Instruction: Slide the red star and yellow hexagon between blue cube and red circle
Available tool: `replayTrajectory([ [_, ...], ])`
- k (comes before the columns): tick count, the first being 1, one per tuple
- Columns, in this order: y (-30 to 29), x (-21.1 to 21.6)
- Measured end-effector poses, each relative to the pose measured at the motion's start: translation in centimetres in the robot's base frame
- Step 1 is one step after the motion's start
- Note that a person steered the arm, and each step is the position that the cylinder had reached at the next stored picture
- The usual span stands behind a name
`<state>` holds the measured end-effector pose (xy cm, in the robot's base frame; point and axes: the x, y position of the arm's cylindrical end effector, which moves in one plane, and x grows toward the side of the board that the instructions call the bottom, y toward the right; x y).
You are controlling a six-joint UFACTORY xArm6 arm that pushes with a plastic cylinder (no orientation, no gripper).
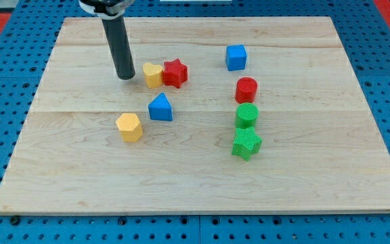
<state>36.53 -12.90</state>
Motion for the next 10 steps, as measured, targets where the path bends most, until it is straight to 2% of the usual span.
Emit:
replayTrajectory([
  [3,7.4,-0.1],
  [5,13.0,-3.1],
  [7,14.3,-3.1],
  [8,17.5,-3.5],
  [9,18.5,-6.0],
  [10,17.1,-9.9],
])
